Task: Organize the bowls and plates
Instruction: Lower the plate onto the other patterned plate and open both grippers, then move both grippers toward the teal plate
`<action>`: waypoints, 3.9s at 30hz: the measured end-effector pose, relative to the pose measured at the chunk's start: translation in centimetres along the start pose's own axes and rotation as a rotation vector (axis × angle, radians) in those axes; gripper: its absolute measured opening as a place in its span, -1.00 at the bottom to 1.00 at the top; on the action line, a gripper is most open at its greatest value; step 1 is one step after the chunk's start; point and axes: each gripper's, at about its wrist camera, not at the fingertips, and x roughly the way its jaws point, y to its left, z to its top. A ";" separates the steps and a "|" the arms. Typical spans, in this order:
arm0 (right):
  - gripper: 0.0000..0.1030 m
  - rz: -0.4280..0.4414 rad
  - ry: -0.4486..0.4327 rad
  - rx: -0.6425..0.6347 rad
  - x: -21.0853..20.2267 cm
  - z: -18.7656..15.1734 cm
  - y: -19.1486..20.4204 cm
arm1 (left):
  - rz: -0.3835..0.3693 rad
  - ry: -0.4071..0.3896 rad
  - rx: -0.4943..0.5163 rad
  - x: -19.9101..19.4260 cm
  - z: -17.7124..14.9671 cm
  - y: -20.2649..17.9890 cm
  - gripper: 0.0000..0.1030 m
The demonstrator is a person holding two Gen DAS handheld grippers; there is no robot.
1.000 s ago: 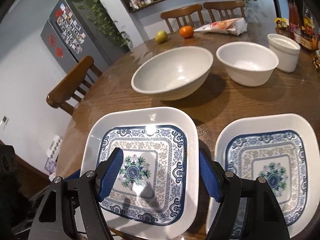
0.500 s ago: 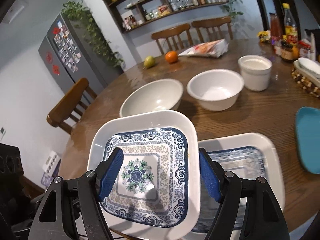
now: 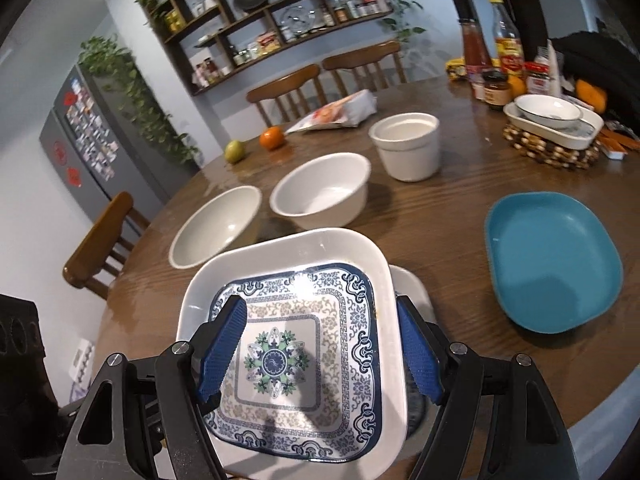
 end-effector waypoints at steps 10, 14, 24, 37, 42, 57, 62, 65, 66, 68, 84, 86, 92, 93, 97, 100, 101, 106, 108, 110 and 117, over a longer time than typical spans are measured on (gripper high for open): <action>0.50 -0.048 0.006 0.042 0.8 -0.1 -2.4 | -0.007 0.065 0.008 2.3 -0.1 -0.9 0.03; 0.50 -0.049 0.003 0.048 1.0 -0.2 -2.8 | -0.003 0.081 0.007 2.8 0.0 -0.9 0.03; 0.50 -0.017 0.016 0.038 1.7 -0.3 -2.5 | 0.016 0.060 0.018 2.1 -0.4 -0.8 0.06; 0.50 -0.010 0.031 0.040 2.4 -0.2 -2.3 | -0.051 0.083 -0.024 1.7 -0.3 0.2 0.34; 0.50 -0.021 0.028 0.040 2.3 -0.2 -2.6 | -0.057 0.048 -0.003 0.7 -0.3 -0.4 0.42; 0.50 -0.048 0.008 -0.005 1.2 0.5 -1.7 | -0.004 -0.005 -0.005 -0.4 -0.2 0.5 0.46; 0.50 -0.082 0.028 -0.031 1.6 0.3 -1.2 | 0.010 -0.022 -0.013 -1.2 -0.4 1.0 0.52; 0.50 -0.094 0.036 -0.029 1.5 0.2 -1.2 | 0.022 -0.032 -0.019 -1.5 -0.4 1.2 0.52; 0.50 -0.095 0.033 -0.033 1.4 0.2 -1.2 | 0.025 -0.037 -0.021 -1.6 -0.4 1.2 0.52; 0.50 -0.104 0.019 -0.050 0.8 0.1 -0.8 | 0.033 -0.047 -0.024 -1.7 -0.5 1.2 0.52; 0.56 -0.125 -0.053 -0.104 -2.0 -1.4 -0.2 | 0.177 -0.066 0.039 -0.9 -2.0 0.4 0.52; 0.56 -0.123 -0.052 -0.100 -2.1 -1.6 -0.4 | 0.196 -0.074 0.041 -0.8 -2.1 0.2 0.52; 0.57 -0.116 -0.055 -0.092 -2.5 -2.2 -1.1 | 0.233 -0.091 0.058 -0.4 -2.5 -0.6 0.52; 0.57 -0.117 -0.055 -0.092 -2.6 -2.3 -1.2 | 0.237 -0.090 0.063 -0.3 -2.6 -0.8 0.52; 0.58 -0.114 -0.050 -0.079 -2.8 -2.5 -1.7 | 0.240 -0.085 0.084 0.2 -2.7 -1.7 0.51; 0.58 -0.108 -0.054 -0.075 -3.1 -2.8 -2.2 | 0.248 -0.085 0.101 0.6 -2.8 -2.5 0.51; 0.58 -0.108 -0.056 -0.073 -3.2 -2.8 -2.4 | 0.250 -0.085 0.107 0.7 -2.8 -2.7 0.51; 0.58 -0.115 -0.088 -0.052 -4.3 -2.7 -3.6 | 0.240 -0.083 0.143 1.4 -2.7 -4.3 0.50; 0.58 -0.125 -0.098 -0.038 -4.6 -2.5 -4.2 | 0.232 -0.090 0.160 1.5 -2.6 -5.1 0.50; 0.59 -0.130 -0.108 -0.026 -4.9 -2.3 -4.7 | 0.225 -0.098 0.177 1.8 -2.4 -6.0 0.50; 0.59 -0.163 -0.145 0.015 -6.4 -1.5 -7.0 | 0.214 -0.108 0.218 3.6 -0.9 -9.0 0.50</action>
